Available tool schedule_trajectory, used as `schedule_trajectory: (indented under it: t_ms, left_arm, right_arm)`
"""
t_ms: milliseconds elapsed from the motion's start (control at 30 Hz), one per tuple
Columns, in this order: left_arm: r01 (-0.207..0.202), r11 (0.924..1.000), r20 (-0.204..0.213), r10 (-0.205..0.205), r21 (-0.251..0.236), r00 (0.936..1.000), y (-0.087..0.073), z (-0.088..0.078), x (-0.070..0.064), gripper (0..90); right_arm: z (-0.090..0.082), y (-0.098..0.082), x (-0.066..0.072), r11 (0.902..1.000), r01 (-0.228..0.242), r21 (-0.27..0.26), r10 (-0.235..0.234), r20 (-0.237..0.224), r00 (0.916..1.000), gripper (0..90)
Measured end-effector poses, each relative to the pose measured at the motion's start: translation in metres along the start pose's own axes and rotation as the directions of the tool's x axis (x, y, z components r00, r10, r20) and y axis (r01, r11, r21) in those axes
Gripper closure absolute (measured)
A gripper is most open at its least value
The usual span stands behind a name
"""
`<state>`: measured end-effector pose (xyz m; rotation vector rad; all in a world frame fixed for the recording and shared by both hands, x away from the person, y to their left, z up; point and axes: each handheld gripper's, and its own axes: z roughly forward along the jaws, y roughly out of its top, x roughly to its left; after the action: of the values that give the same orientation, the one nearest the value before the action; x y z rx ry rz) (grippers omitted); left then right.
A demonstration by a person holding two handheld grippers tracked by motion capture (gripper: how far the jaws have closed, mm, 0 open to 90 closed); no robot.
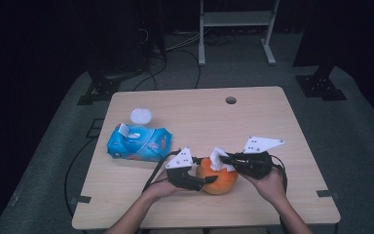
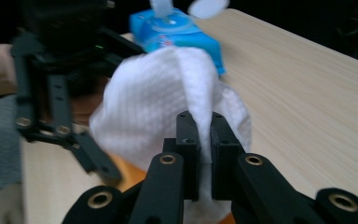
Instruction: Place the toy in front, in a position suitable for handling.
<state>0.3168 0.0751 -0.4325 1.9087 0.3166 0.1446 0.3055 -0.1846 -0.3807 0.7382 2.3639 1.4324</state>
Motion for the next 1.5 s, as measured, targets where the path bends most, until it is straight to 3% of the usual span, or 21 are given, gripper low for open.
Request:
schedule_trajectory:
  t_ms: [100,200,367,467,567,633,733,833,900,967,1033,1133,1200,1367,1500]
  left_arm:
    - [-0.011,0.9999,-0.006,0.011,0.001,0.9999,0.0,-0.001,-0.001,33.9]
    - [-0.018,0.9998,-0.004,0.018,0.003,0.9998,0.001,0.002,-0.004,33.9]
    - [-0.016,0.9999,0.007,0.016,0.005,0.9999,0.002,0.007,-0.008,34.0]
    - [-0.021,0.9998,0.012,0.02,0.007,0.9997,0.001,0.006,-0.011,33.9]
    - [-0.041,0.9991,0.014,0.041,0.009,0.9991,0.001,0.006,-0.012,34.0]
    - [-0.047,0.9988,0.01,0.047,0.012,0.9988,0.001,0.005,-0.01,34.1]
    - [-0.032,0.9995,0.0,0.032,0.009,0.9995,-0.001,0.002,-0.005,34.0]
    - [-0.035,0.9994,0.001,0.035,0.005,0.9994,-0.001,0.004,-0.006,33.9]
    - [-0.044,0.999,-0.002,0.044,0.01,0.999,0.001,0.006,-0.007,33.9]
    - [-0.022,0.9997,-0.018,0.022,0.006,0.9996,0.001,0.006,-0.005,34.0]
    - [0.007,1.0,-0.026,-0.007,0.0,0.9996,0.0,0.005,-0.001,34.0]
    - [-0.016,0.9997,-0.021,0.016,0.016,0.9996,0.001,0.006,-0.003,34.0]
    - [0.021,0.9998,-0.024,-0.02,0.004,0.9995,-0.001,0.005,-0.001,34.0]
    - [0.052,0.9986,-0.026,-0.052,-0.007,0.9983,-0.003,0.002,0.006,34.4]
    - [0.059,0.9982,-0.024,-0.059,-0.01,0.9979,-0.003,0.002,0.005,34.4]
  right_arm:
    - [-0.007,-0.008,-0.008,0.9996,-0.025,0.01,0.025,0.017,0.9995,84.4]
    - [-0.014,-0.014,-0.001,0.9995,-0.027,0.013,0.027,0.009,0.9996,84.5]
    - [-0.007,-0.01,0.02,1.0,-0.002,0.001,0.002,-0.08,0.9968,84.4]
    - [0.002,-0.002,0.024,0.9999,0.014,-0.007,-0.015,-0.093,0.9956,84.5]
    - [0.006,0.002,0.02,0.9995,0.026,-0.017,-0.027,-0.062,0.9977,84.5]
    - [0.006,0.002,0.014,0.9988,0.049,0.0,-0.049,0.005,0.9988,84.5]
    - [-0.004,-0.01,-0.003,0.9999,0.006,0.011,-0.006,0.056,0.9984,84.5]
    - [-0.018,-0.025,-0.007,0.9995,-0.031,-0.001,0.031,0.06,0.9977,84.5]
    - [-0.025,-0.031,-0.003,0.9991,-0.042,-0.012,0.042,0.054,0.9976,84.4]
    - [-0.028,-0.034,0.003,0.9991,-0.039,-0.02,0.039,0.04,0.9984,84.4]
    - [-0.028,-0.034,0.011,0.9989,-0.041,-0.022,0.04,-0.002,0.9992,84.3]
    - [-0.014,-0.029,0.024,1.0,0.002,-0.002,-0.002,-0.018,0.9998,84.2]
    - [-0.009,-0.025,0.024,0.9998,0.0,-0.02,0.0,-0.03,0.9996,84.2]
    - [-0.007,-0.023,0.014,0.9996,0.008,-0.027,-0.008,0.006,0.9999,84.3]
    - [-0.017,-0.035,-0.001,0.9986,-0.04,-0.035,0.042,0.06,0.9973,84.3]
